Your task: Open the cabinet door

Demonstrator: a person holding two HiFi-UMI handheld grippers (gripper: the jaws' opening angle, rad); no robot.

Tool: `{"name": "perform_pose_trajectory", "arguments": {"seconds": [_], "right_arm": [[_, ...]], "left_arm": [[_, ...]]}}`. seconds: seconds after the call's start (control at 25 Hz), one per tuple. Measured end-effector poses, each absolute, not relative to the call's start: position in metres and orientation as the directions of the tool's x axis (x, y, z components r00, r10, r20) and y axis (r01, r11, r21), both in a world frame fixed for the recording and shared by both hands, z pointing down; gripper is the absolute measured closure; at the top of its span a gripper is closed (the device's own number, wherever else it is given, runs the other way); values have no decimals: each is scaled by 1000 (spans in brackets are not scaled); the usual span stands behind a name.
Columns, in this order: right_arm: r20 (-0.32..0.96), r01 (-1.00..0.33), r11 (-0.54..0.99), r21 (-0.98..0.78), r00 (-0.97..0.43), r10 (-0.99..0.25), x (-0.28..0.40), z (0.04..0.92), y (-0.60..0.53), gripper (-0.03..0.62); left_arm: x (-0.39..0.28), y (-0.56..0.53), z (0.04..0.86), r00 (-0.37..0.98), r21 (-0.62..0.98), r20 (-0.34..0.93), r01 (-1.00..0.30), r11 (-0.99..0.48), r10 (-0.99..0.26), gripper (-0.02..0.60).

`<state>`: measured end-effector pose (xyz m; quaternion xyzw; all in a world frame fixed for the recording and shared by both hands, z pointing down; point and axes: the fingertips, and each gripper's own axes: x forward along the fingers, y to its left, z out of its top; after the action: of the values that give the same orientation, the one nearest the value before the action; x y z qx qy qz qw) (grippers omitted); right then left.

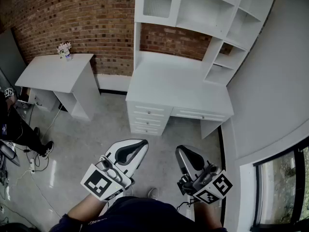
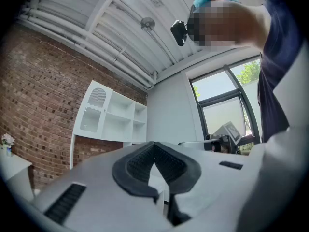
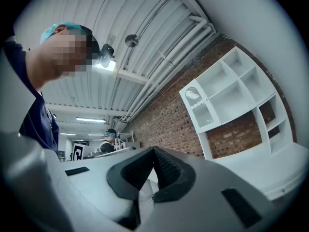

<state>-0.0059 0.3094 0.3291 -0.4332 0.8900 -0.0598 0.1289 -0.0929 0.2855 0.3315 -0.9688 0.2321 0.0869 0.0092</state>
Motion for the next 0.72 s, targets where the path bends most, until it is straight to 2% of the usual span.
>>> {"name": "perform_pose_trajectory", "arguments": {"seconds": [0.44, 0.72], "right_arm": [[-169, -751, 621, -226, -597, -784, -3, 334, 313, 569], [-178, -749, 601, -278, -574, -799, 22, 338, 320, 568]], "left_arm": [[-89, 287, 334, 877, 27, -178, -449, -893, -446, 575], [-72, 298, 334, 877, 24, -183, -449, -893, -445, 575]]}}
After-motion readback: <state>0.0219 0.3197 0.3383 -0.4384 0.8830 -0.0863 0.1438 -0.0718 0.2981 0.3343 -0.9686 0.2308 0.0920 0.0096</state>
